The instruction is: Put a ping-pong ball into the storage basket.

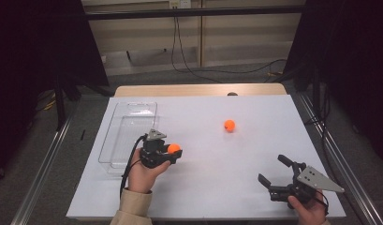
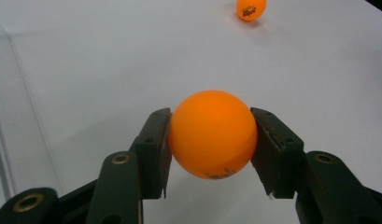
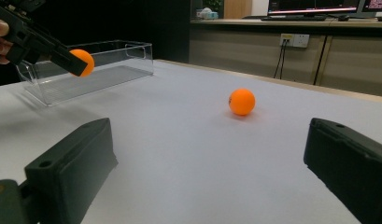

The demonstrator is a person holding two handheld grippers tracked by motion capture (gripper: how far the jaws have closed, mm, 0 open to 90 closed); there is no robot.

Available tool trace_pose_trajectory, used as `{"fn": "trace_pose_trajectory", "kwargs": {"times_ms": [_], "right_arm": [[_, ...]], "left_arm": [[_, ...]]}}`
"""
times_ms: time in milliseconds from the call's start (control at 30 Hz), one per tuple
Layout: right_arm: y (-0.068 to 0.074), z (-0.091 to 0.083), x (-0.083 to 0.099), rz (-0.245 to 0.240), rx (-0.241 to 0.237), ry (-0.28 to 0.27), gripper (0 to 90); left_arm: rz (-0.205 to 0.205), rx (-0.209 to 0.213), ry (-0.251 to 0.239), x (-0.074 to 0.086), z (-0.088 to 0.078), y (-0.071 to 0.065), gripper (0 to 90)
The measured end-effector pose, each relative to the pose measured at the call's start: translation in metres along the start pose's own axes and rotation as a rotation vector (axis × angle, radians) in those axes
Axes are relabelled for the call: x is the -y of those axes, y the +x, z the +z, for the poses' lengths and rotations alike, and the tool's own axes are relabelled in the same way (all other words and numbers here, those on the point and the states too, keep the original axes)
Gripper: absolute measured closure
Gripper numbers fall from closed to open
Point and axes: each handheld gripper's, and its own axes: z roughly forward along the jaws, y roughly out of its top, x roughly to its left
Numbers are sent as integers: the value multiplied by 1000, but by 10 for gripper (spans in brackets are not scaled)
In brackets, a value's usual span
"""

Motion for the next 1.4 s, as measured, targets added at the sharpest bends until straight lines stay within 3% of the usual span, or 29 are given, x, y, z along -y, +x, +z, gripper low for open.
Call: {"fn": "trace_pose_trajectory", "kwargs": {"times_ms": [1400], "right_arm": [[0,0,0,0,0,0,13]], "left_arm": [[-4,-9,-9,-15,-16,8,510]]}}
